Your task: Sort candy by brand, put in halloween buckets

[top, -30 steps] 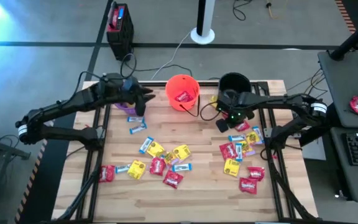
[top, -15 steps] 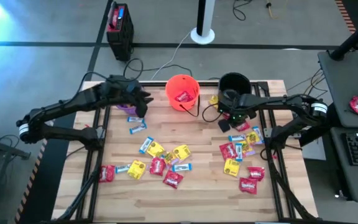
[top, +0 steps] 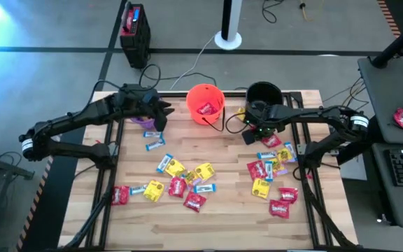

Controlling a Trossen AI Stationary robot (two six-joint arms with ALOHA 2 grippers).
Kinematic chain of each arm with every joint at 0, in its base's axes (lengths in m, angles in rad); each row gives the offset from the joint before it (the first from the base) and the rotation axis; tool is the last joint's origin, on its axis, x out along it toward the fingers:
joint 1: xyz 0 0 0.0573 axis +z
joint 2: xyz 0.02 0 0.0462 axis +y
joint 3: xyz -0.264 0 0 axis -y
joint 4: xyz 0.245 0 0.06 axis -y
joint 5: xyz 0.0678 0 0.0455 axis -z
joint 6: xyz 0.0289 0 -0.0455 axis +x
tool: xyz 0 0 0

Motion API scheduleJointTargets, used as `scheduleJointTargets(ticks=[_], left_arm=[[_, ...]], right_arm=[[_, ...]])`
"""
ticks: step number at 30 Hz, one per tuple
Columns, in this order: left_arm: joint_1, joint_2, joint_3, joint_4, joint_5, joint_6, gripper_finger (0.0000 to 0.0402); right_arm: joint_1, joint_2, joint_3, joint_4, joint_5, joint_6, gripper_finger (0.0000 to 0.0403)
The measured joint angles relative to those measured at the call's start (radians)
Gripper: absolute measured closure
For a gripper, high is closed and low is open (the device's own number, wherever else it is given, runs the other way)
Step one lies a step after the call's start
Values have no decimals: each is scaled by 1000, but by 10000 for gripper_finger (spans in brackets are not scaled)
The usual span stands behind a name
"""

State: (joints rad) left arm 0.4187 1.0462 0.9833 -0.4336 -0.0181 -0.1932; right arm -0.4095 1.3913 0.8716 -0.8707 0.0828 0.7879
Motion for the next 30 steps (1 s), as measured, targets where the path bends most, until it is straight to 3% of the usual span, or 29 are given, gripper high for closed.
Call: scheduleJointTargets(ticks=[10,20,30], left_arm=[[0,0,0,0,-1,0,281],[0,0,0,0,-1,-2,281],[0,0,0,-1,-1,-3,281]], right_arm=[[1,50,-25,136,51,-33,261],[1,162,-24,148,132,-110,242],[4,204,-21,151,111,-134,273]])
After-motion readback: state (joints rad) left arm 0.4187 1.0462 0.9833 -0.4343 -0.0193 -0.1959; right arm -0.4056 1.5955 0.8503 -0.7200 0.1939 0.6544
